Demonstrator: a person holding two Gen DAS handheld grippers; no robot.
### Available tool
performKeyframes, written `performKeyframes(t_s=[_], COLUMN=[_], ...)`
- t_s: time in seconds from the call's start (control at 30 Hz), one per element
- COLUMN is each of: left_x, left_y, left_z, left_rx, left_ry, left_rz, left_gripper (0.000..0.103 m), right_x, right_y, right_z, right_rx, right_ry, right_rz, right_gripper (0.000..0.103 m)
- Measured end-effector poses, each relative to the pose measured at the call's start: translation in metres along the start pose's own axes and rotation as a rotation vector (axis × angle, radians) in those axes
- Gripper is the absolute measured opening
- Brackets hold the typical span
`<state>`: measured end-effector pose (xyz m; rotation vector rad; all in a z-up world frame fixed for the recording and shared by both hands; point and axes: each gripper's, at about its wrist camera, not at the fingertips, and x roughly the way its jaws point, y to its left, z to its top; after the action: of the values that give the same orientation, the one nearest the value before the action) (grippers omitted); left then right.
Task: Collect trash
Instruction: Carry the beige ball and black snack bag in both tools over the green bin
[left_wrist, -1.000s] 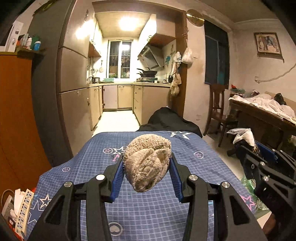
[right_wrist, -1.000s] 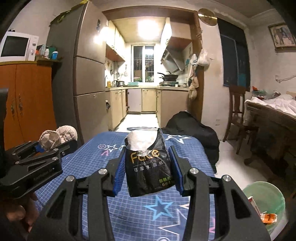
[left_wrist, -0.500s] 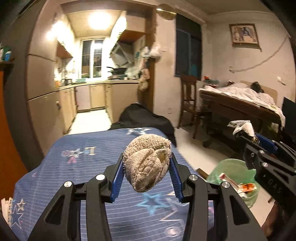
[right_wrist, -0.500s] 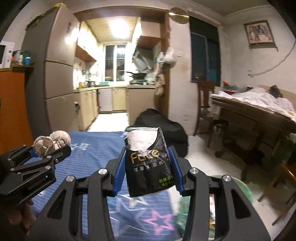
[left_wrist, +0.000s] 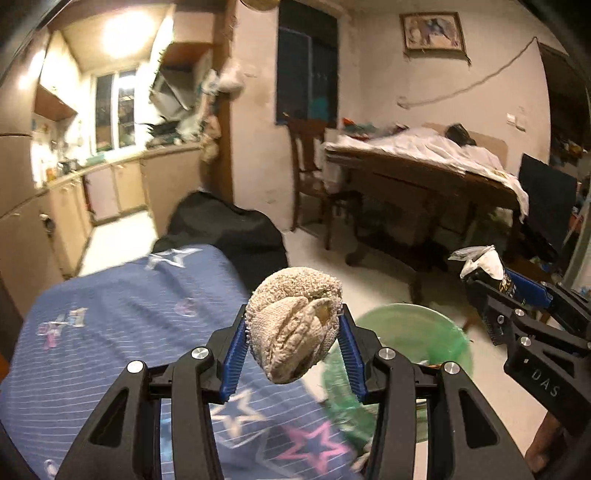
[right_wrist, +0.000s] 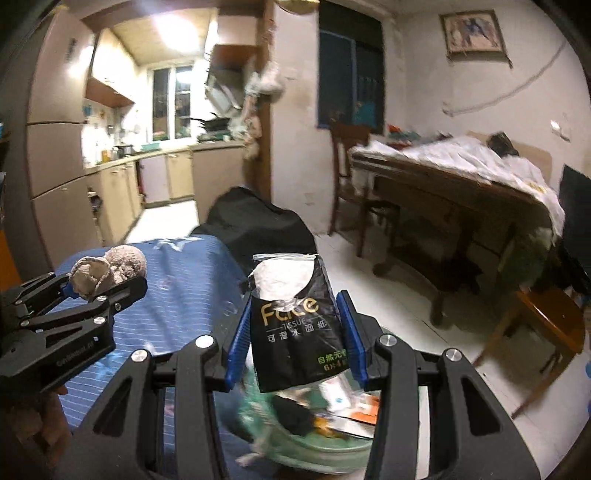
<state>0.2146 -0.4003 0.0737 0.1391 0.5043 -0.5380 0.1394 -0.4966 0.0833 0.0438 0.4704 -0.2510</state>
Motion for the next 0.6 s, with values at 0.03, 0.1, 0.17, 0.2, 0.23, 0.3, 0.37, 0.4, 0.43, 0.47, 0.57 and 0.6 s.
performKeyframes(t_s=[0.03, 0.1, 0.17, 0.2, 0.23, 0.3, 0.37, 0.4, 0.43, 0.47, 0.57, 0.6], left_x=[0.013, 0.036, 0.064, 0.072, 0.085, 0.106, 0.124, 0.135, 0.139, 0.145, 0.162, 0.169], left_y=[-0.008, -0.012, -0.023, -0.023, -0.028, -0.037, -0.042, -0.047, -0.046, -0.046, -0.047, -0.048], left_z=[0.004, 0.008, 0.011, 0.013, 0.013, 0.011, 0.007, 0.006, 0.002, -0.001, -0.007, -0.010], left_rx=[0.005, -0.005, -0.007, -0.004, -0.001, 0.016, 0.035, 0.043, 0.050, 0.052, 0.066, 0.078], left_ry=[0.019, 0.066, 0.114, 0.134, 0.164, 0.204, 0.247, 0.267, 0.282, 0.300, 0.354, 0.376], left_rz=[-0.013, -0.048, -0.077, -0.085, -0.100, -0.114, -0.134, -0.141, -0.147, -0.155, -0.175, -0.187], left_gripper=[0.047, 0.047, 0.047, 0.047, 0.047, 0.047, 0.047, 0.047, 0.047, 0.047, 0.047, 0.047], right_x=[0.006, 0.019, 0.030, 0.036, 0.041, 0.056, 0.072, 0.078, 0.084, 0.092, 0.114, 0.120], right_y=[-0.009, -0.028, -0.042, -0.049, -0.055, -0.067, -0.076, -0.080, -0.082, -0.083, -0.088, -0.090], right_z=[0.000, -0.001, -0.002, -0.003, -0.004, -0.006, -0.008, -0.010, -0.011, -0.013, -0.021, -0.024], right_rx=[0.007, 0.025, 0.033, 0.038, 0.043, 0.059, 0.060, 0.062, 0.064, 0.059, 0.075, 0.077], right_ry=[0.022, 0.071, 0.119, 0.143, 0.163, 0.222, 0.271, 0.293, 0.316, 0.343, 0.423, 0.449], right_rz=[-0.010, -0.025, -0.029, -0.031, -0.030, -0.021, -0.024, -0.016, -0.008, -0.007, 0.021, 0.025], right_gripper=[0.043, 0.043, 0.043, 0.043, 0.043, 0.043, 0.043, 0.043, 0.043, 0.043, 0.043, 0.043])
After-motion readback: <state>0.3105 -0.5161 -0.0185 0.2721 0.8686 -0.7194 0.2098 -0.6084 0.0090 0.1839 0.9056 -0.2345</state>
